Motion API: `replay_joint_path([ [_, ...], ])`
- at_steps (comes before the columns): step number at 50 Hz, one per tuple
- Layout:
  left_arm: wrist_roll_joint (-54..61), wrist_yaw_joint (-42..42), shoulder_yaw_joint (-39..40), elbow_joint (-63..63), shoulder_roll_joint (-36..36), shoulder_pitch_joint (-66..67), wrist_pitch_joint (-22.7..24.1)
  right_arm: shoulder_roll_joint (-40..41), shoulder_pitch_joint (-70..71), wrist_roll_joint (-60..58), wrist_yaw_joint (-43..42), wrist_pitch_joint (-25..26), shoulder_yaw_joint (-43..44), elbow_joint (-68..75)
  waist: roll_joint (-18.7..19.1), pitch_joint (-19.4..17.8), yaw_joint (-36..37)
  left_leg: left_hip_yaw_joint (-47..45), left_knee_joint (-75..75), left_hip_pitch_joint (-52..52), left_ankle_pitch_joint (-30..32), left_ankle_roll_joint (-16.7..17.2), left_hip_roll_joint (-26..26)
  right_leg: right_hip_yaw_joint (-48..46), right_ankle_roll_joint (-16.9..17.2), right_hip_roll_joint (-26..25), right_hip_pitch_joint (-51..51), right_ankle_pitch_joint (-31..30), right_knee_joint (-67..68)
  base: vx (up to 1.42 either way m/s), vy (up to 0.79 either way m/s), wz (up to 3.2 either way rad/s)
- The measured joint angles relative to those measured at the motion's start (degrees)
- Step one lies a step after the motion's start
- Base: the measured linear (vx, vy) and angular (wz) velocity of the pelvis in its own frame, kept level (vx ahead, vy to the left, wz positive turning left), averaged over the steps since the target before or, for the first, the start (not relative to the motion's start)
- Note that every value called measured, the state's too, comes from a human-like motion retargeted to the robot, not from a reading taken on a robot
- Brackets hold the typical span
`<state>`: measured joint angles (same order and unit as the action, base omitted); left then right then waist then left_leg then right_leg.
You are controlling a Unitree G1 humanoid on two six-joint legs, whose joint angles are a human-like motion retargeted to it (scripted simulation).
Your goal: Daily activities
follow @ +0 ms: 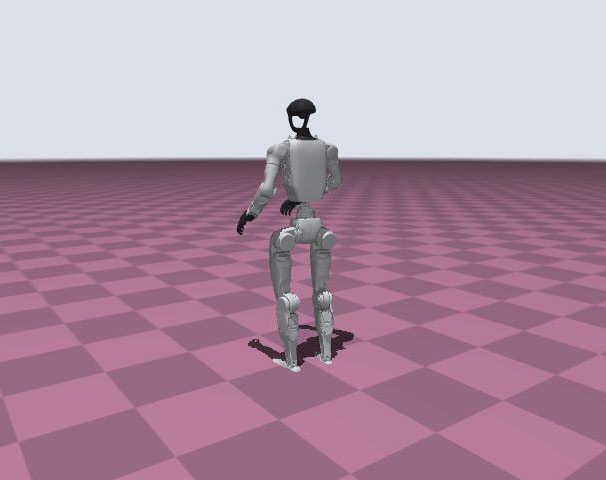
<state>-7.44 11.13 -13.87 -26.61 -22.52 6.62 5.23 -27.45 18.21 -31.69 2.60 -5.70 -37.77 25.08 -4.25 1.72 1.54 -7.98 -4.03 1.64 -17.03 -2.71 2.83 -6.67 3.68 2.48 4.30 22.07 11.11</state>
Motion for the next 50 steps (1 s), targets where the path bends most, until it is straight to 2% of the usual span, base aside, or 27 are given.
replay_joint_path([
  [10, -2.7, 2.3, -0.6, 0.9, -2.0, -1.2, 0.1, -0.8, 2.3, -1.7, -2.1, -0.6, -2.1, -1.0, -1.0, -0.6, 0.4, 0.4, 0.4, 0.1, 0.5, 0.3, -0.4, 0.0, 0.1, -0.5, -0.7, -1.3, -2.0, -0.01, 0.0, -0.01],
  [12, -4.9, 3.8, -1.8, 1.6, 0.0, 2.6, 0.3, 0.9, -1.4, -4.1, -4.0, -0.4, -3.8, -0.6, -1.4, -0.2, 0.5, -0.3, -1.5, -0.6, 0.3, 0.2, 0.0, 0.5, 0.3, 0.5, -0.2, 0.2, 2.2, -0.03, -0.01, -0.06],
  [16, -5.2, 3.1, -0.9, 2.0, -3.2, -1.2, 0.0, -0.9, 3.3, -4.3, -3.2, -0.7, -3.3, -0.3, -1.7, -0.4, 0.7, 0.7, 0.5, 0.2, 0.7, 0.4, -0.3, -0.2, 0.2, -0.4, -0.2, -1.0, -1.4, 0.01, 0.0, 0.04],
  [19, -7.5, 4.3, -1.9, 2.7, -1.7, 1.6, 0.0, 0.4, 0.8, -7.0, -4.3, -0.4, -5.0, 0.6, -2.1, 0.2, 0.9, 0.4, -0.2, -0.3, 1.0, 0.3, 0.1, 0.1, 0.3, 0.4, 0.2, -0.1, 1.4, -0.04, 0.0, -0.04],
  [23, -7.7, 3.2, -1.2, 3.0, -4.3, -1.6, -0.4, -1.1, 4.9, -7.8, -2.9, -0.5, -5.1, 1.2, -2.3, 0.0, 1.0, 1.2, 1.7, 0.4, 1.5, 0.4, -0.2, -0.4, 0.1, -0.4, 0.0, -1.3, -2.0, 0.0, 0.0, 0.0],
  [25, -9.7, 4.3, -2.5, 3.4, -1.4, 2.4, -0.4, 0.9, 0.9, -10.6, -3.7, 0.0, -7.1, 2.1, -2.4, 0.8, 1.2, 0.5, 1.1, -0.5, 2.3, 0.1, 0.4, 0.1, 0.2, 0.8, 0.6, -0.4, 1.7, -0.04, 0.0, -0.05],
  [27, -9.2, 3.2, -1.6, 3.6, -4.3, -0.5, -0.7, -1.1, 4.8, -10.4, -2.5, -0.3, -6.8, 2.3, -2.5, 0.7, 1.2, 1.3, 2.3, 0.0, 2.0, 0.3, 0.2, -0.3, 0.0, 0.0, 0.6, -0.5, -0.4, 0.03, 0.0, 0.1],
  [30, -9.4, 2.3, -1.5, 3.7, -4.9, -1.8, -1.0, -1.5, 6.6, -11.2, -1.3, -0.3, -7.3, 2.7, -2.5, 0.4, 1.3, 1.7, 3.2, 0.2, 2.6, 0.3, 0.0, -0.5, -0.2, -0.4, 0.3, -1.6, -2.2, 0.0, 0.0, 0.0],
  [32, -11.2, 3.1, -2.6, 4.2, -2.4, 1.9, -1.1, 0.0, 3.1, -13.3, -1.8, 0.3, -9.2, 3.4, -2.5, 1.3, 1.4, 1.1, 3.5, -0.9, 3.5, 0.0, 0.5, -0.1, 0.0, 0.6, 1.0, -0.7, 1.2, -0.03, 0.0, -0.04],
  [35, -10.6, 1.7, -1.7, 4.4, -5.1, -1.1, -1.5, -2.0, 7.1, -13.0, -0.4, -0.2, -9.0, 3.3, -2.4, 0.9, 1.3, 1.9, 4.7, -0.3, 3.4, 0.2, 0.2, -0.6, -0.3, -0.2, 0.8, -1.3, -1.4, 0.0, 0.0, 0.0],
  [37, -12.1, 2.3, -2.7, 4.9, -2.6, 2.2, -1.6, -0.6, 3.8, -14.9, -0.8, 0.4, -10.7, 3.8, -2.4, 1.7, 1.4, 1.3, 5.8, -1.6, 4.8, -0.1, 0.7, -0.1, -0.2, 0.7, 1.6, -0.5, 1.8, -0.03, 0.0, -0.03],
  [40, -11.4, 0.9, -1.7, 5.1, -5.3, -0.7, -1.9, -2.5, 7.7, -14.2, 0.4, 0.1, -10.2, 3.5, -2.3, 1.2, 1.3, 2.0, 6.6, -1.0, 4.5, 0.1, 0.3, -0.6, -0.4, -0.2, 1.1, -1.3, -1.2, 0.02, 0.0, 0.05],
  [42, -12.9, 1.7, -2.7, 5.6, -2.8, 2.6, -2.0, -1.1, 4.3, -15.9, -0.2, 0.7, -11.7, 4.0, -2.2, 2.0, 1.5, 1.4, 7.7, -2.4, 5.9, -0.1, 0.8, -0.1, -0.3, 0.7, 1.7, -0.5, 1.9, 0.0, 0.0, 0.0],
  [45, -12.3, 0.4, -1.7, 5.8, -5.5, -0.2, -2.4, -3.0, 8.1, -15.2, 0.8, 0.3, -11.2, 3.6, -2.2, 1.4, 1.4, 2.1, 6.7, -1.1, 4.5, 0.1, 0.3, -0.6, -0.6, -0.2, 1.0, -1.3, -1.1, 0.02, 0.0, 0.05],
  [48, -13.9, 1.0, -2.7, 6.2, -3.2, 2.8, -2.7, -1.7, 5.1, -16.7, 0.5, 1.0, -12.7, 3.9, -1.9, 2.1, 1.5, 1.6, 7.8, -2.3, 5.8, -0.1, 0.6, -0.2, -0.6, 0.4, 1.1, -1.2, 0.6, 0.0, 0.0, 0.0],
  [50, -13.8, 0.4, -2.0, 6.5, -5.3, 1.3, -2.9, -3.2, 7.5, -16.4, 0.9, 0.8, -12.6, 3.8, -1.9, 2.1, 1.5, 2.1, 6.9, -1.6, 4.5, 0.1, 0.5, -0.4, -0.7, 0.0, 0.8, -0.9, -0.5, 0.03, 0.0, 0.06],
])
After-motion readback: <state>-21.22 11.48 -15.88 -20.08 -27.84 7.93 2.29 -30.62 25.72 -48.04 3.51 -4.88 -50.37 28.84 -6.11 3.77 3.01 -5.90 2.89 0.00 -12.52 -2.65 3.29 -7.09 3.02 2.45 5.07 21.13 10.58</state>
